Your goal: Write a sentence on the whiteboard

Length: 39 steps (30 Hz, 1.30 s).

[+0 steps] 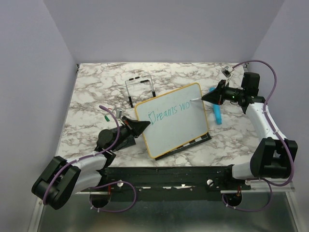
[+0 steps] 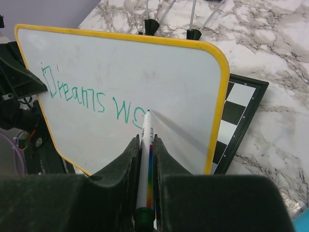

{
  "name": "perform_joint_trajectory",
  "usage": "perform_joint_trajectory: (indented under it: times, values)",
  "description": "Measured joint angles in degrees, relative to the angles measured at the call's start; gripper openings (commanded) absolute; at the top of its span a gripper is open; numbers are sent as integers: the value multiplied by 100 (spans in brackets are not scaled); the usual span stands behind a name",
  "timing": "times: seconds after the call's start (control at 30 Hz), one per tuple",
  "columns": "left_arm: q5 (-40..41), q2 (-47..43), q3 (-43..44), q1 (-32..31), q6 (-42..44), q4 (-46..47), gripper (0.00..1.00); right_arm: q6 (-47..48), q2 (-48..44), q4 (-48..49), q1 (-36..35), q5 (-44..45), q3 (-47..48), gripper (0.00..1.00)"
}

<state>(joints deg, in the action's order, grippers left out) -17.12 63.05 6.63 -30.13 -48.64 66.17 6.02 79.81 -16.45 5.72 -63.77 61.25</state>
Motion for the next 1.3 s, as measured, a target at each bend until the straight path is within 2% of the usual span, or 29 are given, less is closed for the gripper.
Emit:
perform_joint_trajectory:
  times: [0.63,1.3]
  values:
    - [-2,0,0,0,0,0,0,181,127,-42,2,4,31,1]
    - [2,2,0,0,-7,-7,0,713,116,-678,79,-44,-192,1]
